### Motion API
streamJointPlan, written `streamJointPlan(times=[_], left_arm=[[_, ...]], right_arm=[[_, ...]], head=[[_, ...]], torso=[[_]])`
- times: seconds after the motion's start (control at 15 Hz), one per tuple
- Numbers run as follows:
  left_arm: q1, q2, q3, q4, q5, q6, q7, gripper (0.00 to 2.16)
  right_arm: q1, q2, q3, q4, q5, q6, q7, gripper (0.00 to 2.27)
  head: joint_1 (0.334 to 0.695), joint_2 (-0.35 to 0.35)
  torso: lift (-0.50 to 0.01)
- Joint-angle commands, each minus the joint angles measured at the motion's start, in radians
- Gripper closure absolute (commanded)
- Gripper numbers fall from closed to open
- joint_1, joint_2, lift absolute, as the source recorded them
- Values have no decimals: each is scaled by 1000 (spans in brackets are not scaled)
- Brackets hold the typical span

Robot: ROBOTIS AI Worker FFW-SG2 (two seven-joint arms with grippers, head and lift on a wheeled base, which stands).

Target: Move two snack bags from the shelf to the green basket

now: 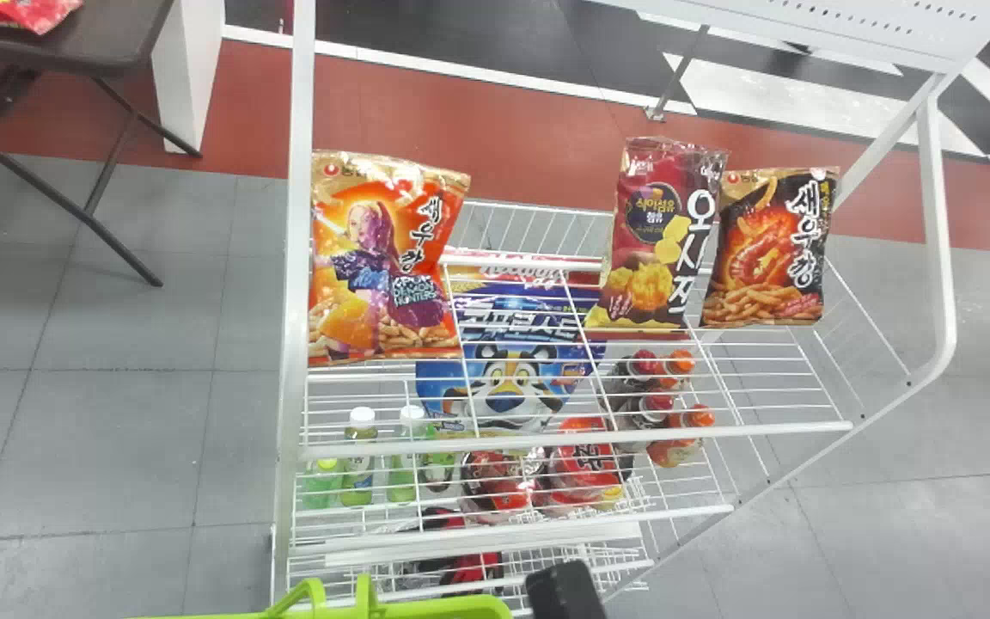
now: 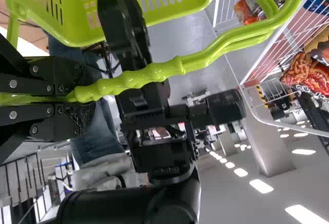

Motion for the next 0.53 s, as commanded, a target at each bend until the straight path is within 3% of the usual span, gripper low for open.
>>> streamJointPlan(times=[0.0,0.2,0.47], left_arm=[[0,0,-3,0,0,0,1,2148],[0,0,-10,1,-8,0,6,2148],[0,-2,-25,1,-28,0,10,2148]], right_arm=[[-3,1,-73,-49,-55,9,17,76],[-29,18,-93,-89,-34,-115,0,87],[-53,25,14,-14,129,-757,-63,87]], head=[[695,-350],[695,-350],[695,-350]], torso=[[-16],[-16],[-16]])
